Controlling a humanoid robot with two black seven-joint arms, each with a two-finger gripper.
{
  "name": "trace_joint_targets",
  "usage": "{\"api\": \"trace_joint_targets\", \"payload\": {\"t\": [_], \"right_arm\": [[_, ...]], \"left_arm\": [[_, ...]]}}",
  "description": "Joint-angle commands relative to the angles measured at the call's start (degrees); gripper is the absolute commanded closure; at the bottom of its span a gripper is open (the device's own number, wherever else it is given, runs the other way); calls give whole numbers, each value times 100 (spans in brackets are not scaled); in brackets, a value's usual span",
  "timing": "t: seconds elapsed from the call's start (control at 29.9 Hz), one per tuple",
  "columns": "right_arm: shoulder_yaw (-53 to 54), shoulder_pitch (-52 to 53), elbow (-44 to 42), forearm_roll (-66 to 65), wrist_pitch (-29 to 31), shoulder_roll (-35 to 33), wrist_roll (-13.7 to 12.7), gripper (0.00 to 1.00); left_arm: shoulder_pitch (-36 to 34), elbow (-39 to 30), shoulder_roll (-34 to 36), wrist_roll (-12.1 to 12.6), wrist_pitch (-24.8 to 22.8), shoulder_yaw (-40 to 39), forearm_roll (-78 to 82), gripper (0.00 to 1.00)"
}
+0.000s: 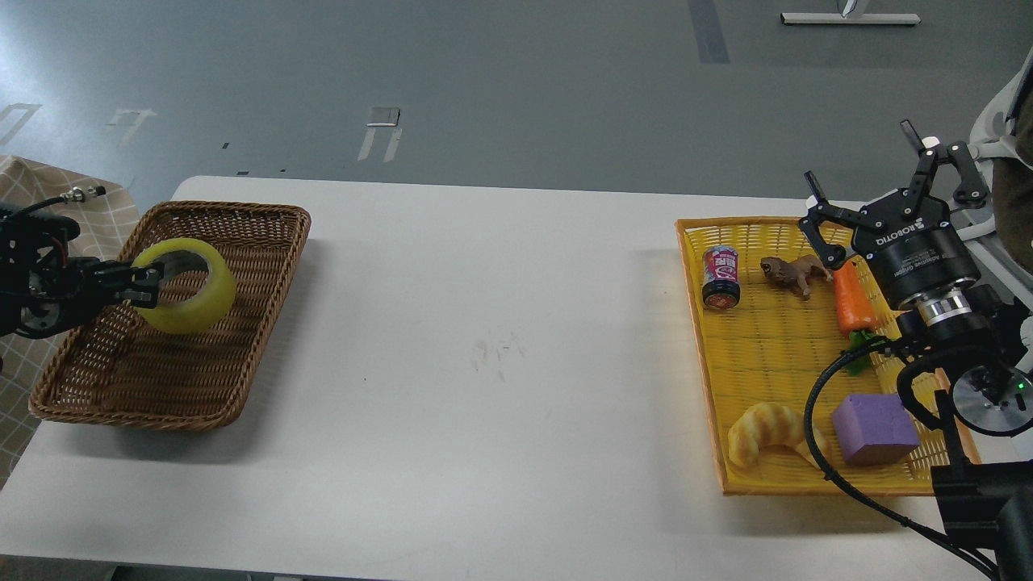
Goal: Place and transfer tape with both arms
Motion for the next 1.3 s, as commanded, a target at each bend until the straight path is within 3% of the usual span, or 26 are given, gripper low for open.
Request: {"api": "trace_joint_targets", "payload": {"t": [0.0,0.63,0.67,0.7,0.74,1.0,1.14,1.2,1.27], "right_arm": [[3,-17,9,-2,0,-3,0,0],[3,-26,-8,-2,0,-20,0,0],[3,-26,-8,-2,0,-21,0,0],[3,-43,-8,-2,0,-29,0,0],[3,-43,-17,-2,0,-38,0,0],[11,-34,1,-2,0,-38,0,0],[11,-26,27,-2,0,-47,0,0],[11,-17,36,-2,0,-47,0,0],[11,1,27,-2,0,-47,-9,0]], "left_arm": [[66,241,-166,0,38,2,8,100],[242,338,-351,26,143,2,17,100],[251,338,-351,26,143,2,17,93],[251,338,-351,35,152,-6,8,56],[251,294,-351,35,161,-6,8,31],[198,75,-290,52,187,-33,-114,18],[6,-145,-158,17,179,-77,-571,17],[-441,-207,52,-44,152,-86,-914,16],[-1134,-216,114,-342,91,-77,-1518,13]]}}
